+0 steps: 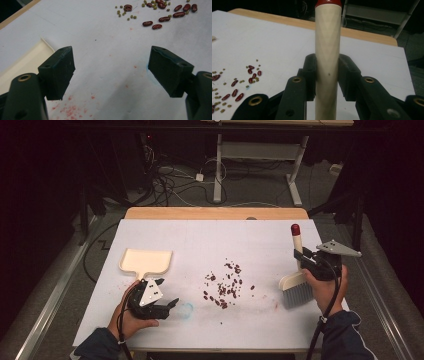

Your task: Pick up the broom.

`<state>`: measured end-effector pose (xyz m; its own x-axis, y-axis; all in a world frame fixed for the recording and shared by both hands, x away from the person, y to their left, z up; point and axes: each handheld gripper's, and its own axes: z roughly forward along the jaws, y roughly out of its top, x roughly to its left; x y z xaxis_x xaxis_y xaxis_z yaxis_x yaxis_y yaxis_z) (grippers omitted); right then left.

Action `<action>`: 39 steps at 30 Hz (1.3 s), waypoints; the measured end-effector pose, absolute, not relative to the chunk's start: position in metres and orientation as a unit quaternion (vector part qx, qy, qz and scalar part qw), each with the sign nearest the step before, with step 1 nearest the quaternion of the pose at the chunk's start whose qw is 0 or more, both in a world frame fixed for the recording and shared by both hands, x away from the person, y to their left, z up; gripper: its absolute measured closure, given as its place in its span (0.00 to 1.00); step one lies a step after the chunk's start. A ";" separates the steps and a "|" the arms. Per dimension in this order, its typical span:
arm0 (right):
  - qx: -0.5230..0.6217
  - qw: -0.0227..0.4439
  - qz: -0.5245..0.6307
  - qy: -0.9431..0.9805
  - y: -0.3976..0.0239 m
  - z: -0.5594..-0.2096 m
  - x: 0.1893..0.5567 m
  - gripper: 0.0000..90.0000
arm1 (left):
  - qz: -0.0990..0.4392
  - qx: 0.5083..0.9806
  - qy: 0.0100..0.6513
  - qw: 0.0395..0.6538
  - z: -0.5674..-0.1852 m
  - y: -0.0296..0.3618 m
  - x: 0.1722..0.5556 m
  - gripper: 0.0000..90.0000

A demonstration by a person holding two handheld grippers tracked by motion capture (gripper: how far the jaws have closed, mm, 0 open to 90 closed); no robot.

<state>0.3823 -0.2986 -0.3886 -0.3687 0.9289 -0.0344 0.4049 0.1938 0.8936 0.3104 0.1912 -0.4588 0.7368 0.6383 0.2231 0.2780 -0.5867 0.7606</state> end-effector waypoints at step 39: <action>0.346 0.327 0.541 0.693 -0.188 -0.352 0.307 0.78 | 0.096 0.817 0.194 0.534 -0.411 0.012 0.322 0.35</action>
